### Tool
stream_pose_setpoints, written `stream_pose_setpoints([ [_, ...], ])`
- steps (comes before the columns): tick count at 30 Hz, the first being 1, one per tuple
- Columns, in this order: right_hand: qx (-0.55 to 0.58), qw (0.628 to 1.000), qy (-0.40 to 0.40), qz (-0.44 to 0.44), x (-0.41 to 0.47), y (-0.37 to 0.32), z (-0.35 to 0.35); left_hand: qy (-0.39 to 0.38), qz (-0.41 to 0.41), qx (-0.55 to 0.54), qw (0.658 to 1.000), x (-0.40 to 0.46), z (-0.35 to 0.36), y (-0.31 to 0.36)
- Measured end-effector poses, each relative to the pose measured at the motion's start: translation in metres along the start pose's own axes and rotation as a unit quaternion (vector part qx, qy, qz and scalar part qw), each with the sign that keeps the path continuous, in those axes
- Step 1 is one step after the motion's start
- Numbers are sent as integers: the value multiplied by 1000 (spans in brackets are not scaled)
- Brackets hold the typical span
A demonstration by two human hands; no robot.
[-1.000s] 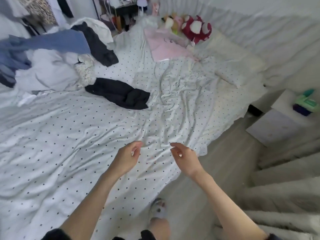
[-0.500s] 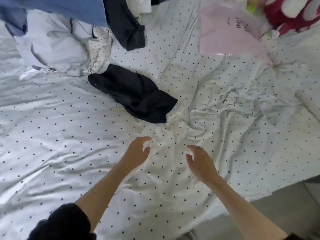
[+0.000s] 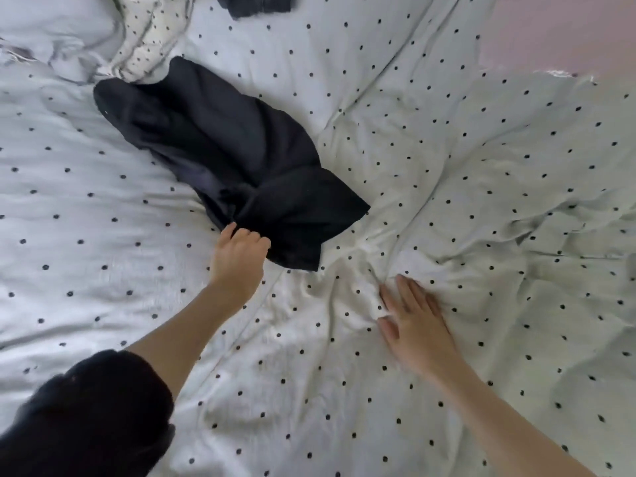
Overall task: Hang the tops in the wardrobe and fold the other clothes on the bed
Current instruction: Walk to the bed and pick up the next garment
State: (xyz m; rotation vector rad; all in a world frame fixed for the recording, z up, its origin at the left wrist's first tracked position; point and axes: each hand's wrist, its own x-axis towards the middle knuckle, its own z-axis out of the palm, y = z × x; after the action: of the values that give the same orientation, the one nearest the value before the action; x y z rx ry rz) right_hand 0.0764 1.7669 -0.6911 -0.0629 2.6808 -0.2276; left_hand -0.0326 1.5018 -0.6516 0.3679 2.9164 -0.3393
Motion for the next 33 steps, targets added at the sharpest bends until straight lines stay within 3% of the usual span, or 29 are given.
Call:
stream_pose_setpoints([
  [3, 43, 998, -36, -9, 4, 1, -12, -69, -25, -98, 993, -32, -18, 17],
  [5, 69, 995, -65, -16, 1, 0, -27, -190, 40, -138, 971, -61, -33, 33],
  [8, 232, 970, -73, 24, -7, -1, -58, -369, 137, -261, 882, -99, -65, 58],
  [11, 329, 942, -23, 56, -9, -13, -87, -426, 143, -359, 818, -112, -91, 59],
  [13, 285, 958, 0, 6, -3, -27, -96, -365, 92, -406, 833, -107, -98, 47],
  [15, 246, 968, 9, -59, 9, -44, -97, -208, 0, -404, 891, -95, -92, 29],
  [17, 204, 973, 1, -108, 29, -62, -92, -78, -64, -305, 947, -81, -78, 8],
  [19, 141, 978, -19, -153, 48, -78, -85, -35, -80, -151, 985, -65, -61, -12],
  [21, 104, 976, -48, -185, 65, -90, -75, -16, -87, -60, 994, -49, -47, -31],
  [23, 104, 974, -73, -187, 68, -92, -66, -19, -127, -52, 990, -37, -44, -42],
  [26, 151, 975, -46, -157, 51, -87, -52, -8, -212, -152, 965, -41, -42, -42],
  [28, 171, 975, -38, -138, 28, -76, -46, -24, -225, -219, 949, -66, -37, -26],
  [29, 169, 975, -51, -138, 15, -70, -47, -61, -213, -254, 942, -83, -36, -16],
  [31, 135, 974, -107, -147, -6, -59, -53, -203, -153, -300, 919, -114, -41, 5],
  [33, 70, 976, -150, -140, -16, -56, -65, -323, -87, -285, 898, -133, -45, 12],
])
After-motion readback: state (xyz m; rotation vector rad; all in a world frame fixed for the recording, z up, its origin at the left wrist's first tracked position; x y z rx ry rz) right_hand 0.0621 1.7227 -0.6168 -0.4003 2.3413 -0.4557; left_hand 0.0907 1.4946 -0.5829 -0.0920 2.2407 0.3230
